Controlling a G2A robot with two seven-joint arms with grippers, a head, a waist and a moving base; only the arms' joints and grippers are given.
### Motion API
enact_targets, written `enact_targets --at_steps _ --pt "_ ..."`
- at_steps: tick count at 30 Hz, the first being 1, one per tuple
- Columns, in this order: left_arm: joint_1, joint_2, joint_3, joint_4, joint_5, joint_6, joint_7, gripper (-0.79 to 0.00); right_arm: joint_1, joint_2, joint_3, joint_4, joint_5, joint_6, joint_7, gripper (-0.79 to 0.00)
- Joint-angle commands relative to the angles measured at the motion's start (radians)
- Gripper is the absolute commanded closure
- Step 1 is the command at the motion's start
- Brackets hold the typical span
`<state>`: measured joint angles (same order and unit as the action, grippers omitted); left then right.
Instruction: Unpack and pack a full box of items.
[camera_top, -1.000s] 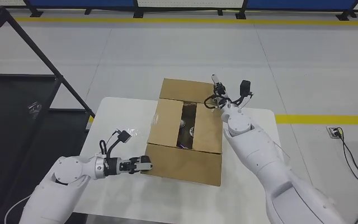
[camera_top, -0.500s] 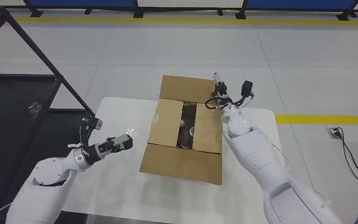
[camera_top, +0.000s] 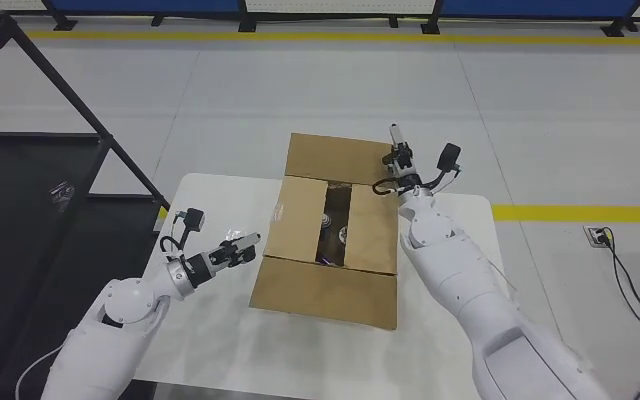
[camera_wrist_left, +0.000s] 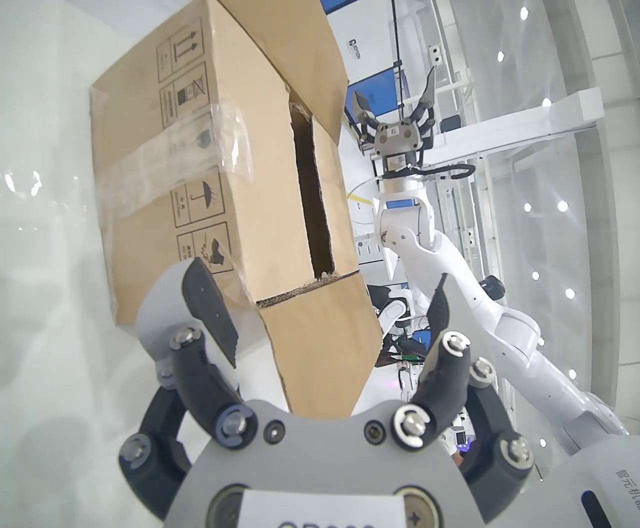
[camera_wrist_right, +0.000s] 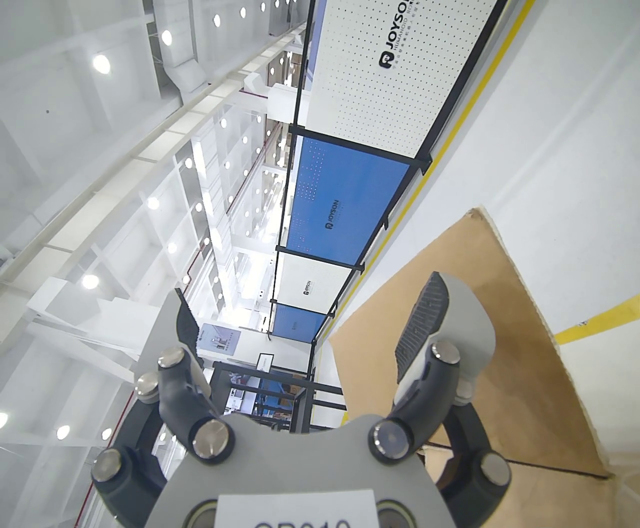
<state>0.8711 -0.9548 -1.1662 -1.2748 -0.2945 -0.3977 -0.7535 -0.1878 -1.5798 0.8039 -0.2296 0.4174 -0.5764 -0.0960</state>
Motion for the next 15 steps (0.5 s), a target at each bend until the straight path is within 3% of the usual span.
enact_targets --at_steps 1,15 --pt "-0.008 -0.005 0.01 0.006 0.001 -0.006 -0.004 -0.785 -0.005 -0.001 0.001 -0.011 -0.01 0.012 0.056 -0.785" --pt "-0.001 -0.014 0.012 0.009 -0.015 -0.022 -0.051 -0.785 -0.006 0.023 0.041 -0.054 0.001 0.067 0.592 -0.785"
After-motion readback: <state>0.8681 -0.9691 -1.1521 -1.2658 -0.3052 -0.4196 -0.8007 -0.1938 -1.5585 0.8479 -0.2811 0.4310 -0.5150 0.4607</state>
